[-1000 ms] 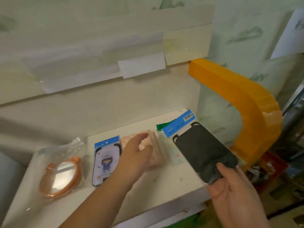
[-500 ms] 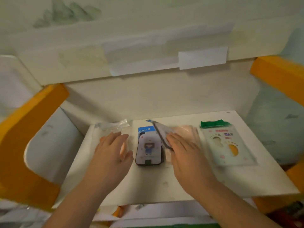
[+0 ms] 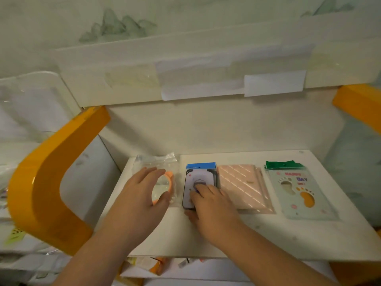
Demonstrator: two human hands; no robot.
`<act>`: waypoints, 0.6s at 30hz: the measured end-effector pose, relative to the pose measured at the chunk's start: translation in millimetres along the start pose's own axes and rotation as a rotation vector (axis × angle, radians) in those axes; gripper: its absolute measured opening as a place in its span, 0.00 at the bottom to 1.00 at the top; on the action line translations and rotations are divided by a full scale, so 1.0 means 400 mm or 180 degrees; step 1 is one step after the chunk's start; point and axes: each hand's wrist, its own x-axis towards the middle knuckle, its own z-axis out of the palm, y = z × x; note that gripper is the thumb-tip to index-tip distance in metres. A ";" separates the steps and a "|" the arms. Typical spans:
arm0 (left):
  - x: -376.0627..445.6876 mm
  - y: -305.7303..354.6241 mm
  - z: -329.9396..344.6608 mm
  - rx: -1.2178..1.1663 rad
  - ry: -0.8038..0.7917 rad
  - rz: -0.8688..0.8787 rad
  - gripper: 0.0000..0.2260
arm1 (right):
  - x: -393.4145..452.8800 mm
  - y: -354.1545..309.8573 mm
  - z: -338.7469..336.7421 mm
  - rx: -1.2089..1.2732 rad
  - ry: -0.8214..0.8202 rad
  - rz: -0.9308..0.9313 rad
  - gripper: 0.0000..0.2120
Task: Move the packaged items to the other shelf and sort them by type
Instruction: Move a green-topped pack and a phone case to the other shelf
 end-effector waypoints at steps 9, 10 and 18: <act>0.004 0.018 -0.009 0.0285 0.0032 0.0213 0.24 | -0.086 0.051 -0.150 0.0861 0.0473 0.0228 0.19; 0.006 0.020 -0.009 0.0301 0.0030 0.0249 0.24 | -0.095 0.061 -0.165 0.0850 0.0488 0.0283 0.20; -0.015 0.023 -0.054 0.0326 0.0378 0.0283 0.22 | -0.075 0.049 -0.243 0.0980 0.1025 0.0502 0.13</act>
